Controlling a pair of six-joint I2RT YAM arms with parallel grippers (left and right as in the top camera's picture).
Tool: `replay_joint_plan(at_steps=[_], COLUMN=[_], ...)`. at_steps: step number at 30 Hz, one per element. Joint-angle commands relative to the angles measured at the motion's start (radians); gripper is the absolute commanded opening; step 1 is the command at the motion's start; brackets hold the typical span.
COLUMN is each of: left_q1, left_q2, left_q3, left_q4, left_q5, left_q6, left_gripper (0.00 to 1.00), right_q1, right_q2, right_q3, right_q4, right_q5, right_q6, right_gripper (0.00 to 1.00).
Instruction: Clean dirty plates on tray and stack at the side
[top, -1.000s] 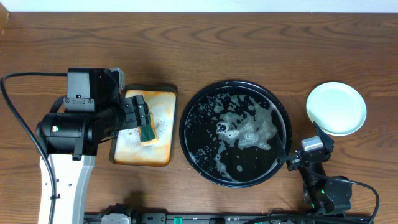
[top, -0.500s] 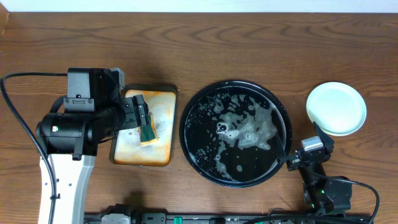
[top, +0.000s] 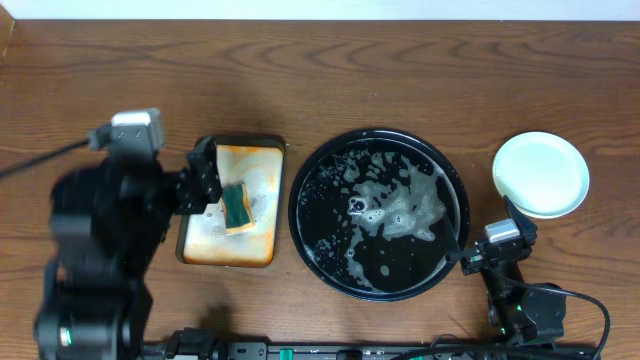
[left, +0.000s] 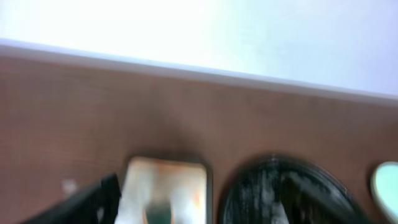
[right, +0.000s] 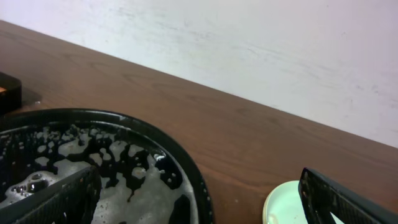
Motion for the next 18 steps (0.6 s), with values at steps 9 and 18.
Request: replay_joint_plan(at_steps=[9,18], left_q1=[0.013,0.014], left_q2=[-0.377,-0.658], left_q3=[-0.509,-0.816], left_q4=[0.483,0.62], left_q5=[-0.048,-0.094], left_q6=[0.076,0.076], left_gripper=[0.83,0.83], right_q1=[0.003,0.003], right_q2=[-0.011,-0.011], right_q3=[-0.004,-0.005], right_q4=[0.001,0.001], right_q5=[-0.002,-0.001], right_q6=[-0.01,-0.01], right_gripper=[0.99,0.99])
